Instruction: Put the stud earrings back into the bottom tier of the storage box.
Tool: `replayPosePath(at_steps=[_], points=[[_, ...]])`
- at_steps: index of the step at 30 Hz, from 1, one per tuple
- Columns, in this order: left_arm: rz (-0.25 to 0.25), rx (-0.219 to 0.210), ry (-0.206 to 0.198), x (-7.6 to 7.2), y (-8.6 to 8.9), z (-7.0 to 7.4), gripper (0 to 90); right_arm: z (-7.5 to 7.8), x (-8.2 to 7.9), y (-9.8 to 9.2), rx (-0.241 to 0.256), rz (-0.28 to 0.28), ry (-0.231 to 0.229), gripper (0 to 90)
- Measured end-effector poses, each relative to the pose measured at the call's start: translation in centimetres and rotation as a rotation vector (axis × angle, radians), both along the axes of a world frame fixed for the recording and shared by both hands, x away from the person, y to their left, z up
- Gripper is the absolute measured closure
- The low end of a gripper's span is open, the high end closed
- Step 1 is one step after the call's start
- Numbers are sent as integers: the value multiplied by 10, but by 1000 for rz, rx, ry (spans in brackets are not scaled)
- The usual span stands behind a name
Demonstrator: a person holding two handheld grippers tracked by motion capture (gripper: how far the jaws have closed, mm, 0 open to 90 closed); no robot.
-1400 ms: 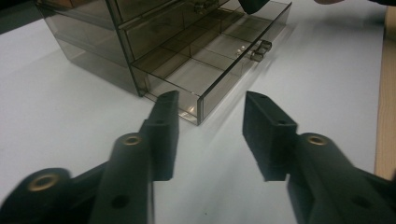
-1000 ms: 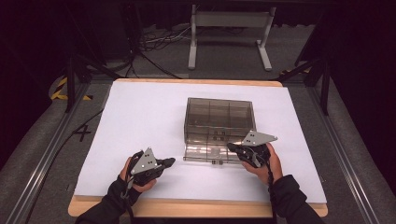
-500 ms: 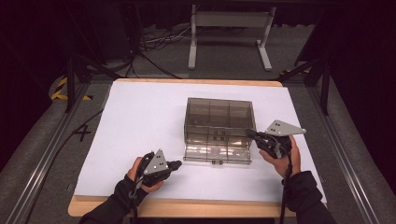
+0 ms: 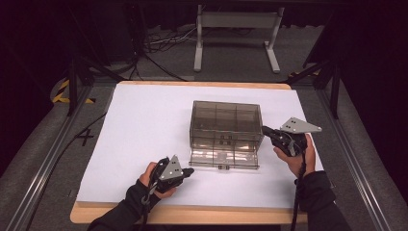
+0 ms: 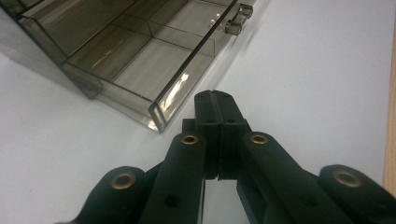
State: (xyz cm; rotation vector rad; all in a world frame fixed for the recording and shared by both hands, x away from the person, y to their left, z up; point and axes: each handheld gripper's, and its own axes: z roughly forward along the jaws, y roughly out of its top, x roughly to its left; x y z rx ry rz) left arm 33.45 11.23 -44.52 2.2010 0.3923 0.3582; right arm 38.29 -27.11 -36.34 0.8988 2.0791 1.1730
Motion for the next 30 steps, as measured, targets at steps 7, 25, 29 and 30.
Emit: replayPosePath(at_steps=[7,25,29,30], points=[[-23,19,8,3,-16,-3,900,-4,5,1,-10,-9,11,900],[-58,77,-3,12,-53,-4,900,-5,8,6,-27,-23,-1,900],[-56,74,-4,13,-56,-3,900,-5,9,6,-23,-25,-2,900],[-53,78,-8,14,-56,-2,900,-5,8,6,-20,-25,-1,900]])
